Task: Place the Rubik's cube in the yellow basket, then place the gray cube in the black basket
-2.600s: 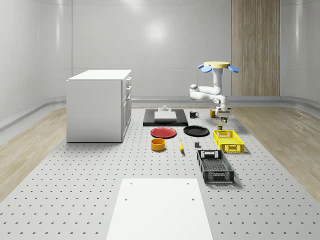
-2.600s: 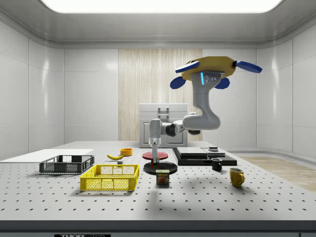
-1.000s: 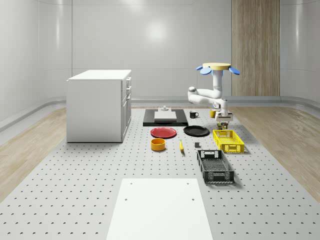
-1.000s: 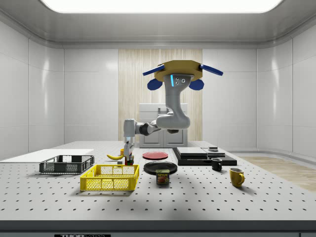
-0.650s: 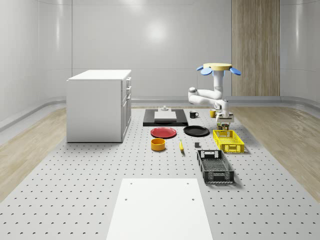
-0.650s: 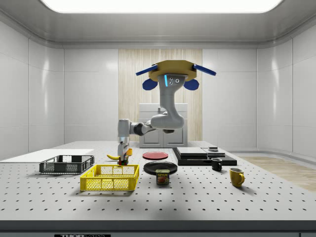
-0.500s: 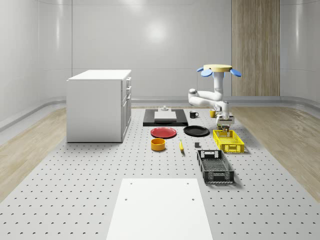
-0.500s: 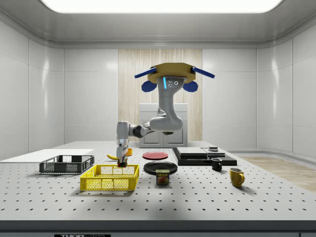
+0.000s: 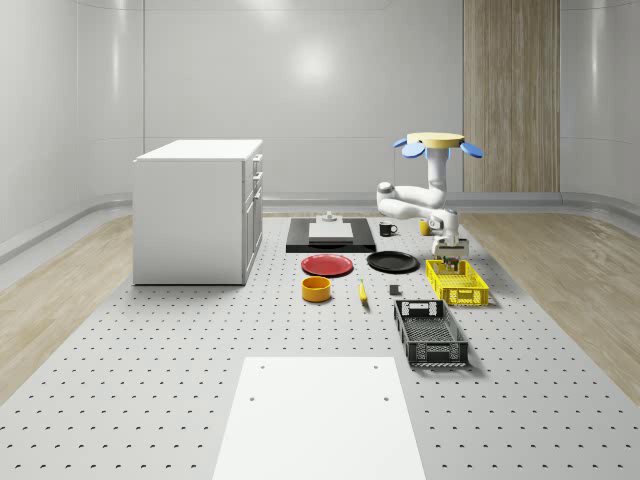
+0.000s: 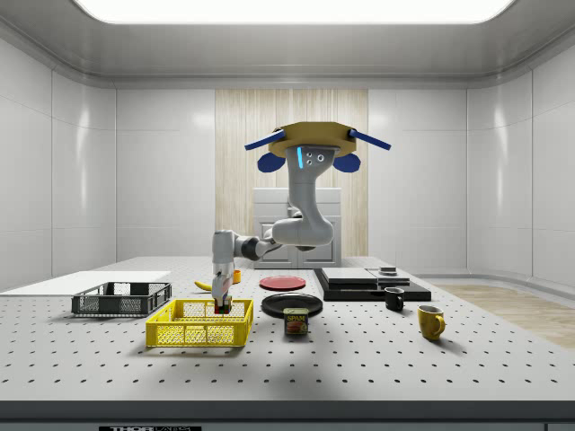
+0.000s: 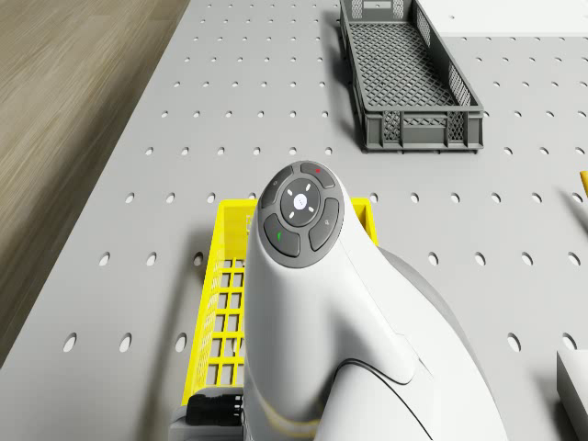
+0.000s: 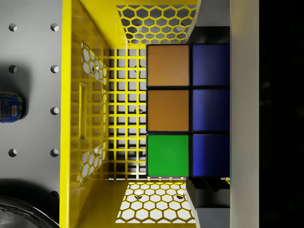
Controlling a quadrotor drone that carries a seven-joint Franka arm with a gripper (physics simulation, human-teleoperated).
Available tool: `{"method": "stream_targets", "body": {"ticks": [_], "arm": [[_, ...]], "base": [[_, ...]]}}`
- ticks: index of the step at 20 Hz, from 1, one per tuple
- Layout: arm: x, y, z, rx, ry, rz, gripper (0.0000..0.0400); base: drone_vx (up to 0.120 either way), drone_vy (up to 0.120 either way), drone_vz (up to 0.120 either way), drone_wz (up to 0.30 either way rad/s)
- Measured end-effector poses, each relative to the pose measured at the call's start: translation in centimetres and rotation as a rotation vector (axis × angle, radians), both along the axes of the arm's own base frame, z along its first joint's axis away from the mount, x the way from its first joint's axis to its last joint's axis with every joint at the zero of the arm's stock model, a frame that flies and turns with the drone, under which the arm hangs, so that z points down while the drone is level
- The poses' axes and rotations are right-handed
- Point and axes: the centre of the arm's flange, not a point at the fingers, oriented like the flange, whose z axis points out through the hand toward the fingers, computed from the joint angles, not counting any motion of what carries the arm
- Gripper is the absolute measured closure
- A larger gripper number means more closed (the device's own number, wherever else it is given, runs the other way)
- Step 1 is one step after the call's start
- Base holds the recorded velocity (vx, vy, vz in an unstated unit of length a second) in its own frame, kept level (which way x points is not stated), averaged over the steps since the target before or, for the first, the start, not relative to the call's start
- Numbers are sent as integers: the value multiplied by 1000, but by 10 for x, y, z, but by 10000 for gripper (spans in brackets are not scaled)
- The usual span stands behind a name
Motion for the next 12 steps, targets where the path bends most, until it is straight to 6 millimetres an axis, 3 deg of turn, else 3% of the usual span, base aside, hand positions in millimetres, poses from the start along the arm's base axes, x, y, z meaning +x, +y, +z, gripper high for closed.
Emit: {"method": "stream_targets", "body": {"ticks": [12], "arm": [[0,0,46,0,0,0,75]], "base": [[0,0,0,0]]}}
